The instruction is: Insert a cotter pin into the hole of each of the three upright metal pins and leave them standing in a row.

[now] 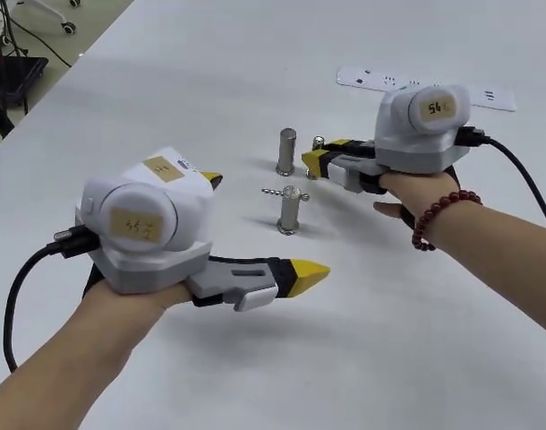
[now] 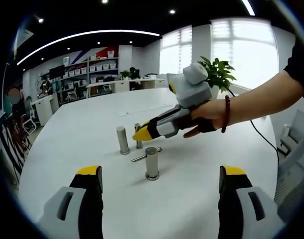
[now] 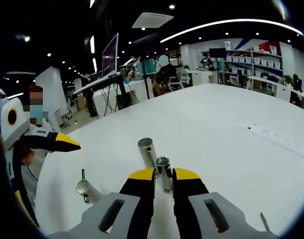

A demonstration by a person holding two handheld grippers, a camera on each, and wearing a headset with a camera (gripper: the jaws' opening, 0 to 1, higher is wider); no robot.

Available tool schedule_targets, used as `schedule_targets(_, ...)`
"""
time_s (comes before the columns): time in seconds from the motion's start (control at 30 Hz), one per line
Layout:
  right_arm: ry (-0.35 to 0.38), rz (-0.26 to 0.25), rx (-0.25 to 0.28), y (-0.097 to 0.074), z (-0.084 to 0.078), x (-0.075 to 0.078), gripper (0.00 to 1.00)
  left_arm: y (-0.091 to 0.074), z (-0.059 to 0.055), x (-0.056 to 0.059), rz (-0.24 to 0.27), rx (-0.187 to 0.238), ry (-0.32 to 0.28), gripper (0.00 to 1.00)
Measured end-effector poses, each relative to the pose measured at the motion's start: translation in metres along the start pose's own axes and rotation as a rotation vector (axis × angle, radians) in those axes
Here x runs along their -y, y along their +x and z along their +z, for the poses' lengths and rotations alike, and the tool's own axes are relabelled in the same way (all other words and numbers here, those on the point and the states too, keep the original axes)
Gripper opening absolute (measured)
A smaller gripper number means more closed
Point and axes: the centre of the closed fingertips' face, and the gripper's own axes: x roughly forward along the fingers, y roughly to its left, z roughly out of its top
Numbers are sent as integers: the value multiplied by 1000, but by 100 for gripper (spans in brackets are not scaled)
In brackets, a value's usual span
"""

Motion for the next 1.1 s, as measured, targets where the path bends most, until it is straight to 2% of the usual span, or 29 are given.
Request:
schedule_targets(0.17,0,-9,1,1,0,7,5,1,-1,1,-3,-4,0,96)
schedule_targets(0.47,-43,-39,7,0,-1,13,4,1,0,1,-6,-2,-2,95)
schedule_targets(0.53,-74,-70,-1,-3,-2,16,4,1,0,1,-6,-1,-1,95)
schedule_targets(0.6,-68,-78,4,-6,-3,17,4,1,1,2,-7,1,-1,95)
schedule_targets(0.83,-65,-169,15,-25,-2,28,4,1,2,4,-14,-4,10,95)
schedule_targets(1.0,-51,-240,8,-43,-7,27,4,0,4,5,-13,1,15,95)
schedule_targets(1.1,-35,-255,4,-52,-8,22,4,-1,5,7,-14,4,21,95)
